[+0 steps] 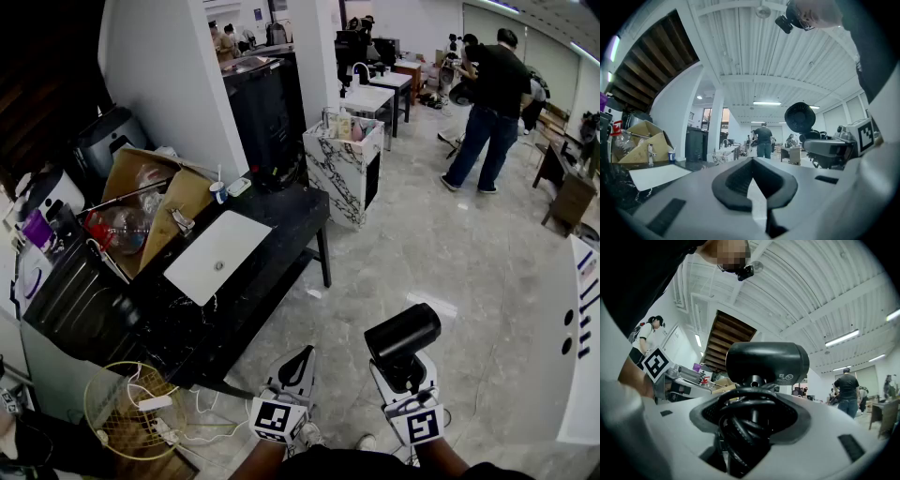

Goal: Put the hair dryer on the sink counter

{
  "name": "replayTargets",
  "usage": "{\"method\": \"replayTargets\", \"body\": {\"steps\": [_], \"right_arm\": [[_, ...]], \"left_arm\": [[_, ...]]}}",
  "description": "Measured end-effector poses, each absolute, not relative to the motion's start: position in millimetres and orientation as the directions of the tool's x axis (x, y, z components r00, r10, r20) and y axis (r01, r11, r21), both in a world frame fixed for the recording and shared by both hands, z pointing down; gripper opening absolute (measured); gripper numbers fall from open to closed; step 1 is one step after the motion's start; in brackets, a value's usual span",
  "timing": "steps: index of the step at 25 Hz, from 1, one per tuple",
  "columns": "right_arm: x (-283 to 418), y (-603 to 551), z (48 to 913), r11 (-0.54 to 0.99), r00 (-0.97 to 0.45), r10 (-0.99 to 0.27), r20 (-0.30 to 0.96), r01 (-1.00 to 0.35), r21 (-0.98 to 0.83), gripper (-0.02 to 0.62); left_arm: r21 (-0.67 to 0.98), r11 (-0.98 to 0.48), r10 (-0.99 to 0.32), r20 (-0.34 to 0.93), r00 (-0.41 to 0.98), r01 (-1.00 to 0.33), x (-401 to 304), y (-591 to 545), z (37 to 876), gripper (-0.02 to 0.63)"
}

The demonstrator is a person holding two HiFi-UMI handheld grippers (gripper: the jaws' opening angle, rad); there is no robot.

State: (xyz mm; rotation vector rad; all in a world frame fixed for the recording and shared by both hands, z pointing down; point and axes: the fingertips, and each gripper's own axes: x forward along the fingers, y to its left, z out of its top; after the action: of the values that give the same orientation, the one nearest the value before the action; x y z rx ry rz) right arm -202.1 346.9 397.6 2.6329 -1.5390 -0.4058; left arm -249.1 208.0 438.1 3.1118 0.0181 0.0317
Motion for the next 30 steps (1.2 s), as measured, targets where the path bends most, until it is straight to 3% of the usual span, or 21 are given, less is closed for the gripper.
{"method": "replayTargets", "body": {"steps": [6, 17, 23, 30], "right_arm": [[-209, 348, 401, -0.483, 0.463, -0.872, -0.159, -0.865, 0.134, 0.267], [-197, 334, 390, -0.533, 0.507, -0.834, -0.217, -0.843, 0.078, 0.268], [-181, 317, 381, -0.591, 0.553, -0.797, -0.244, -0.798, 0.118, 0.268], [-142, 304, 378, -0.602, 0.56, -0.791, -0.245, -0.785, 0.146, 0.268]], "left_arm": [[0.043, -0.999, 0.03, 0.012, 0.999, 0.029, -251, 213, 438, -0.006], [0.047, -0.995, 0.092, 0.007, 0.996, 0.092, -244, 195, 439, -0.006], [0.037, -0.986, 0.162, 0.018, 0.987, 0.162, -235, 179, 445, -0.006], [0.05, -0.988, 0.148, 0.045, 0.988, 0.145, -200, 151, 455, -0.006]]}}
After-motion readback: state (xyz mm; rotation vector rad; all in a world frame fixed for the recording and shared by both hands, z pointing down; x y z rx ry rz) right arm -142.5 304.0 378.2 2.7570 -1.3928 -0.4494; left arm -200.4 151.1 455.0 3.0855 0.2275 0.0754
